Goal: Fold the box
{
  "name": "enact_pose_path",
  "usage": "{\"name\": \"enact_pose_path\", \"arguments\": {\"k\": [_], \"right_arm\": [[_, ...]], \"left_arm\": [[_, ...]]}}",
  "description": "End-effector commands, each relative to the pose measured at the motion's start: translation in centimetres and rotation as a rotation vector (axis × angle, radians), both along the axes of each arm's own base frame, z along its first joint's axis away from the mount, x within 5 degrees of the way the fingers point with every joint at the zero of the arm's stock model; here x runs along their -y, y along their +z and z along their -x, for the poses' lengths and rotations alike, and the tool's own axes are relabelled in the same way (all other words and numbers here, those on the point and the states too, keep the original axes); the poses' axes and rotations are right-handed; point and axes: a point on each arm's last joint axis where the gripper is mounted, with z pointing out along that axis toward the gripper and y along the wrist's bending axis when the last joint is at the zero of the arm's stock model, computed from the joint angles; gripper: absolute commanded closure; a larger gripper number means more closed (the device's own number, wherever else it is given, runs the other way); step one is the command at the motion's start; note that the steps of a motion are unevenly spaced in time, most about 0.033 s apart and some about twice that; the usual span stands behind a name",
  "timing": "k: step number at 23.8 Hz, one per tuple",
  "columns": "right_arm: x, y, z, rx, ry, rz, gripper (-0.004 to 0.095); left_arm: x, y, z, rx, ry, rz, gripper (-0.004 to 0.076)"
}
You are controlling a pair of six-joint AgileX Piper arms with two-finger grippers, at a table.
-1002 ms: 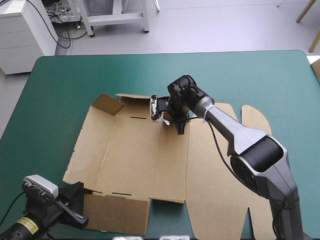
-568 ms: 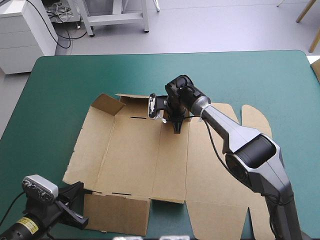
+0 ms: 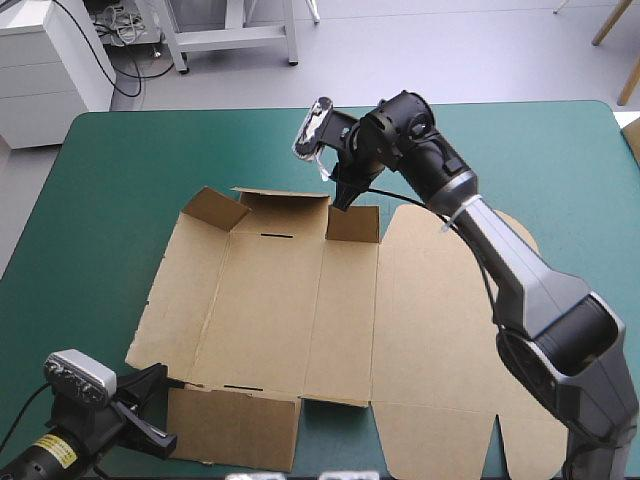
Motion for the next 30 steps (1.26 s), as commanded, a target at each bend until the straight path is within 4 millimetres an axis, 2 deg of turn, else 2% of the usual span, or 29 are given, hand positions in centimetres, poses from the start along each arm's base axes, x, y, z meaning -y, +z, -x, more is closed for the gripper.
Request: {"name": "enact_pose_path", "arguments": {"k": [1, 2, 5, 6, 8, 11, 12, 13, 14, 19, 24, 30], "right_arm": [[3.5, 6.8, 4.2, 0.132, -0.102, -0.174, 0.0521], [4.0, 7.2, 4.7, 0.132, -0.124, -0.196, 0.0554], [6.9, 9.3, 9.0, 0.137, -0.196, -0.287, 0.0877], [7.9, 9.6, 10.4, 0.132, -0.220, -0.313, 0.0925], [9.8, 9.7, 13.1, 0.129, -0.254, -0.337, 0.0929], [12.5, 8.6, 17.0, 0.106, -0.296, -0.362, 0.0928], [13.7, 7.5, 18.8, 0.096, -0.310, -0.375, 0.0928], [14.4, 6.3, 19.8, 0.081, -0.328, -0.389, 0.0928], [14.9, 5.9, 20.7, 0.086, -0.336, -0.409, 0.0928], [17.1, 1.4, 23.9, 0.061, -0.383, -0.472, 0.0928], [18.5, -3.1, 26.8, 0.020, -0.404, -0.547, 0.0928], [19.4, -8.3, 29.2, -0.029, -0.384, -0.627, 0.0928]], "left_arm": [[0.2, 1.2, -0.3, 0.059, 0.005, 0.056, 0.0731], [0.2, 1.2, -0.3, 0.059, 0.005, 0.056, 0.0731], [0.2, 1.2, -0.3, 0.059, 0.005, 0.056, 0.0731], [0.2, 1.2, -0.3, 0.059, 0.005, 0.056, 0.0731], [0.2, 1.2, -0.3, 0.059, 0.005, 0.056, 0.0731], [0.2, 1.2, -0.3, 0.059, 0.005, 0.056, 0.0731], [0.2, 1.2, -0.3, 0.059, 0.005, 0.056, 0.0731], [0.2, 1.2, -0.3, 0.059, 0.005, 0.056, 0.0731], [0.2, 1.2, -0.3, 0.059, 0.005, 0.056, 0.0731], [0.2, 1.2, -0.3, 0.059, 0.005, 0.056, 0.0731], [0.2, 1.2, -0.3, 0.059, 0.005, 0.056, 0.0731], [0.2, 1.2, -0.3, 0.059, 0.005, 0.056, 0.0731]]}}
